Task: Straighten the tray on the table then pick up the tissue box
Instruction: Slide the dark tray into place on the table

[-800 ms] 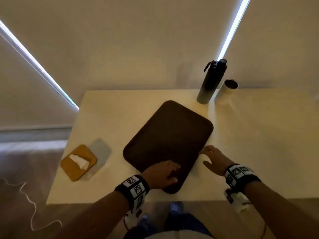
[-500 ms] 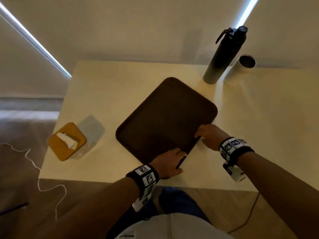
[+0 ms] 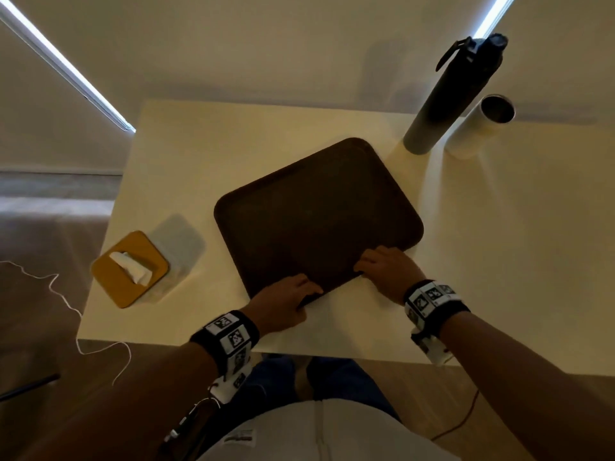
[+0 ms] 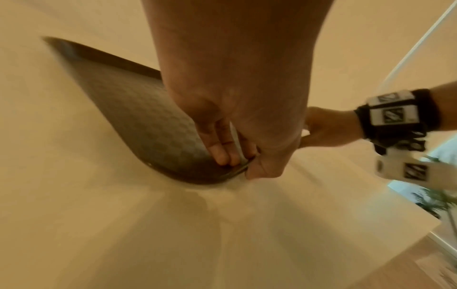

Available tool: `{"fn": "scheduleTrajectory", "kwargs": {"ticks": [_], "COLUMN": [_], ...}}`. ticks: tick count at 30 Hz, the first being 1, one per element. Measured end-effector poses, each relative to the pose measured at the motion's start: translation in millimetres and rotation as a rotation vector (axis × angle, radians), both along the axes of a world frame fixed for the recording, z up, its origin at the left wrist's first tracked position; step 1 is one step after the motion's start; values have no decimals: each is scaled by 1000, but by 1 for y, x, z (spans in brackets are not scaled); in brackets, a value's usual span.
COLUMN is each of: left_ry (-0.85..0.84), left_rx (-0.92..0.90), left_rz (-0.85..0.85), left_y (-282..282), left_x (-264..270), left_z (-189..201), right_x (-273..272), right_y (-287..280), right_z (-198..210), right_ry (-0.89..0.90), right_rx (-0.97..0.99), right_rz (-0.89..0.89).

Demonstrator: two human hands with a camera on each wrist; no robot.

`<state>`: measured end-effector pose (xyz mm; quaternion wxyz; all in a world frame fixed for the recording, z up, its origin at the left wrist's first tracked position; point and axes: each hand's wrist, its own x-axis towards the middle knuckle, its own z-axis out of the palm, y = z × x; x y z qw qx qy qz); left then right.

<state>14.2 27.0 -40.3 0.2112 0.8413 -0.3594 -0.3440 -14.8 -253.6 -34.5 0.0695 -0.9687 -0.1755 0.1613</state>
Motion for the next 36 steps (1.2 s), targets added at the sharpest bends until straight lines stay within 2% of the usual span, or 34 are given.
{"fn": "scheduleTrajectory", "kwargs": {"ticks": [4,11,14,16,19,23,27,36], "left_ry": [-24,-83,-207,-275,-286,-262,-217,-211], "left_rx": [45,54,47,70,130,192,208,327], "left_rz": [49,204,297,441,625,720,758,709], "left_y": [41,72,77,84,92,99,102,95], "left_x": [22,38,35,33,28,23,27,63], "left_z": [1,4,3,4,4,2,3,8], "right_x": [-15,-12,-12,-18,-32,-41,-43,-18], "right_y": [46,89,73,53,22,1,3,4], "right_z": [-6,-7,-3,0,4,-1,-3,-1], "right_ry": [-97,27,78,65,70,104,120,136], "right_rx": [55,194,267,226,136,139,149,140], "right_rz": [-51,-225,-332,-453,-684,-940,-970,-965]}}
